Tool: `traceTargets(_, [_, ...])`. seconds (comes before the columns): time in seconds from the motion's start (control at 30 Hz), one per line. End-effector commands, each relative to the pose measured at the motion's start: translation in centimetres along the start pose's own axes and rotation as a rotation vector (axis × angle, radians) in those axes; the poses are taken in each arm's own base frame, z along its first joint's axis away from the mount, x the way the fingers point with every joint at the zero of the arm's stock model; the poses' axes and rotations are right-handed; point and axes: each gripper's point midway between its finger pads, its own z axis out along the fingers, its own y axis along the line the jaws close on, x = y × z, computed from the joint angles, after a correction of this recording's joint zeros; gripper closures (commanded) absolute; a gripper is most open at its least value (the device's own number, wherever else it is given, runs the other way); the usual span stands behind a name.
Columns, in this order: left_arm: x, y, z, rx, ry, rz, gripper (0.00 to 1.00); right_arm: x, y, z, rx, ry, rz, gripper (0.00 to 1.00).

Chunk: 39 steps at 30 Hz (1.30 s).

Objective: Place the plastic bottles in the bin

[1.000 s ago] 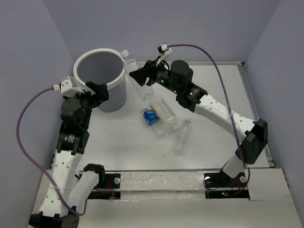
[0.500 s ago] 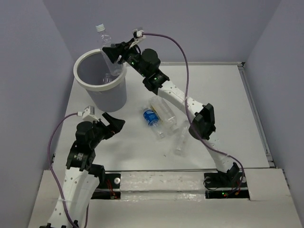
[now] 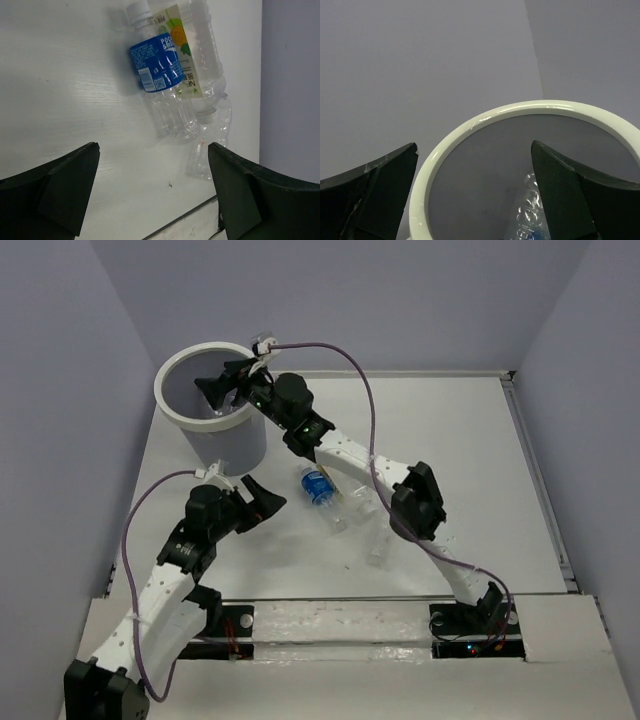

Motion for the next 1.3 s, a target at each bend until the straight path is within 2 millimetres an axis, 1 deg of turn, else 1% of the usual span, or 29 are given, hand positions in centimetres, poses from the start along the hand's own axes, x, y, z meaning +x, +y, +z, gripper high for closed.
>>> traceTargets(0.0, [-0.4, -3.7, 2.1, 0.084, -0.018, 0.036, 0.01, -10.4, 2.2, -2.2, -0.01, -0.168, -0.067, 0.0])
traceTargets(0.03, [0.2, -3.4, 2.9, 0.059, -0.003, 0.019, 0.01, -11.4, 2.4, -3.0, -0.012, -0.185, -0.079, 0.02])
traceTargets(0.07, [0.6, -3.8, 3.4, 0.055, -0.005, 0.023, 0.01, -11.5, 2.4, -5.2, 0.005, -0.15, -0.082, 0.03])
traceTargets(0.1, [0.5, -4.4, 3.9, 0.074, -0.016, 0.018, 0.01, -11.6, 2.3, -6.6, 0.014, -0.137, -0.091, 0.04])
traceTargets(0.13, [0.9, -3.8, 5.0, 0.038, -0.008, 0.006, 0.01, -12.1, 1.7, -8.1, 0.034, -0.128, -0.099, 0.07])
traceTargets(0.17, [1.0, -3.8, 5.4, 0.032, -0.007, 0.007, 0.01, -12.0, 1.5, -9.7, 0.051, -0.103, -0.099, 0.09])
traceTargets(0.2, [1.0, -4.4, 5.9, 0.042, -0.011, 0.013, 0.01, -11.7, 0.3, -13.3, 0.094, -0.052, -0.091, 0.09])
traceTargets(0.27, [1.5, -3.8, 7.3, 0.002, -0.001, 0.02, 0.01, -10.4, -1.5, -17.4, 0.172, 0.022, -0.067, 0.12])
traceTargets(0.3, [1.3, -4.3, 7.8, 0.013, -0.006, 0.024, 0.01, -9.9, -2.9, -19.5, 0.215, 0.051, -0.055, 0.13])
traceTargets(0.33, [2.1, -3.9, 8.6, -0.007, 0.02, 0.028, 0.01, -7.8, -3.7, -23.2, 0.261, 0.141, -0.053, 0.14])
traceTargets(0.37, [1.6, -4.3, 9.2, -0.006, 0.004, 0.031, 0.01, -7.1, -4.9, -25.1, 0.322, 0.176, -0.049, 0.14])
traceTargets(0.4, [2.2, -3.8, 9.7, -0.023, 0.021, 0.034, 0.01, -6.3, -5.4, -26.9, 0.362, 0.211, -0.046, 0.14])
traceTargets(0.43, [2.3, -3.5, 10.6, -0.045, 0.03, 0.034, 0.01, -4.5, -6.1, -30.1, 0.414, 0.288, -0.037, 0.14])
traceTargets(0.53, [2.5, -2.9, 12.3, -0.071, 0.034, 0.025, 0.01, -3.0, -8.0, -35.2, 0.552, 0.334, 0.002, 0.14])
traceTargets(0.57, [2.5, -3.0, 12.7, -0.066, 0.03, 0.02, 0.01, -2.0, -8.6, -38.2, 0.604, 0.364, 0.01, 0.14])
traceTargets(0.63, [2.7, -3.0, 14.0, -0.069, 0.033, 0.007, 0.01, -1.0, -8.8, -40.8, 0.653, 0.383, 0.06, 0.14])
traceTargets(0.67, [2.3, -2.6, 14.5, -0.092, 0.014, 0.006, 0.01, -0.1, -9.3, -43.2, 0.695, 0.409, 0.066, 0.14])
traceTargets(0.73, [2.6, -2.3, 15.6, -0.107, 0.026, 0.003, 0.01, 0.9, -10.1, -45.6, 0.763, 0.432, 0.094, 0.14])
traceTargets(0.77, [2.8, -2.1, 16.0, -0.115, 0.028, 0.002, 0.01, 1.7, -10.6, -46.9, 0.793, 0.443, 0.101, 0.11])
traceTargets(0.83, [3.0, -1.7, 16.7, -0.129, 0.032, 0.0, 0.01, 2.6, -11.0, -48.1, 0.828, 0.459, 0.134, 0.07])
traceTargets(0.87, [2.9, -1.5, 16.9, -0.137, 0.025, -0.005, 0.01, 3.1, -11.0, -48.5, 0.834, 0.474, 0.144, 0.02])
traceTargets(0.93, [3.1, -1.1, 17.3, -0.15, 0.025, -0.008, 0.01, 3.7, -12.0, -49.5, 0.883, 0.476, 0.151, 0.0])
traceTargets(0.97, [3.2, -0.9, 17.5, -0.154, 0.024, -0.006, 0.04, 3.9, -12.2, -49.7, 0.894, 0.483, 0.148, 0.0])
traceTargets(1.07, [3.3, -0.3, 17.7, -0.179, 0.017, 0.002, 0.11, 4.5, -14.4, -50.7, 0.981, 0.494, 0.147, 0.0])
traceTargets(1.1, [3.3, -0.1, 17.7, -0.185, 0.013, 0.005, 0.18, 4.8, -15.0, -50.9, 0.995, 0.505, 0.154, 0.0])
traceTargets(1.13, [3.4, 0.1, 17.7, -0.19, 0.011, 0.006, 0.2, 5.2, -15.8, -51.0, 1.017, 0.51, 0.168, 0.0])
traceTargets(1.17, [3.3, 0.2, 17.6, -0.194, 0.006, 0.008, 0.21, 5.6, -15.8, -50.8, 1.003, 0.519, 0.177, 0.01])
traceTargets(1.2, [3.2, 0.1, 17.4, -0.192, 0.003, 0.013, 0.3, 5.8, -16.1, -50.9, 1.013, 0.52, 0.183, 0.02])
traceTargets(1.27, [3.2, 0.2, 17.1, -0.193, 0.003, 0.019, 0.37, 6.6, -16.3, -50.6, 1.011, 0.54, 0.195, 0.04])
